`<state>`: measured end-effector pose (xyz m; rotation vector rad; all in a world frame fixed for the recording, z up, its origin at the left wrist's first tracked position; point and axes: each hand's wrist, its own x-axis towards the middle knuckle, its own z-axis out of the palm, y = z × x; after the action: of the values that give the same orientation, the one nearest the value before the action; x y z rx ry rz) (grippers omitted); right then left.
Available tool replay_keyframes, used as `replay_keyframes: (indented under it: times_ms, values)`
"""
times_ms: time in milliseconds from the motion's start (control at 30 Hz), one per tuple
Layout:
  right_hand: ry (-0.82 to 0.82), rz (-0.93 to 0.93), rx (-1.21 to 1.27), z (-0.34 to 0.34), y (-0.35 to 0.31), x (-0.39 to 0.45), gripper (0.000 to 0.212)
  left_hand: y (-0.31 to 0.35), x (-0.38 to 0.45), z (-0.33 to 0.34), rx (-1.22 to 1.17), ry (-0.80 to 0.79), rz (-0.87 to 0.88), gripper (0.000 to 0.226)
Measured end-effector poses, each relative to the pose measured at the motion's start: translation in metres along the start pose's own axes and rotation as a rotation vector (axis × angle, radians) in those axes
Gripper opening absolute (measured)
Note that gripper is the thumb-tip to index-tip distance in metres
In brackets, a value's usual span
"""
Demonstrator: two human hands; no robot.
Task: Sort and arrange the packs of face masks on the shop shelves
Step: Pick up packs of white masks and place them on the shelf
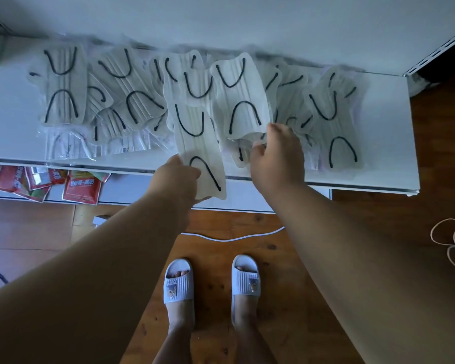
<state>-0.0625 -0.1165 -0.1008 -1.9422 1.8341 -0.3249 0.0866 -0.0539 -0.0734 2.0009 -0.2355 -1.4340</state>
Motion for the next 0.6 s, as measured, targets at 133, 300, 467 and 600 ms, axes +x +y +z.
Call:
replay_keyframes:
  times_ms: [133,300,467,600]
  values:
    - [0.111,0.171,0.498,-0.013,-0.007,-0.013,0.028,0.004,-0.002,0.000,-0.164,0.007,-0.056,0.025]
    - [-0.155,0.278,0.691,-0.022,-0.017,-0.039,0.024,0.013,-0.003,0.005,-0.225,-0.081,-0.041,0.027]
    - [-0.197,0.106,0.433,-0.016,-0.012,-0.030,0.021,0.012,0.005,0.000,-0.149,0.002,-0.037,0.014]
    - [-0.376,-0.035,-0.175,0.002,-0.004,0.003,0.053,0.002,0.008,-0.005,-0.156,0.072,-0.009,0.016]
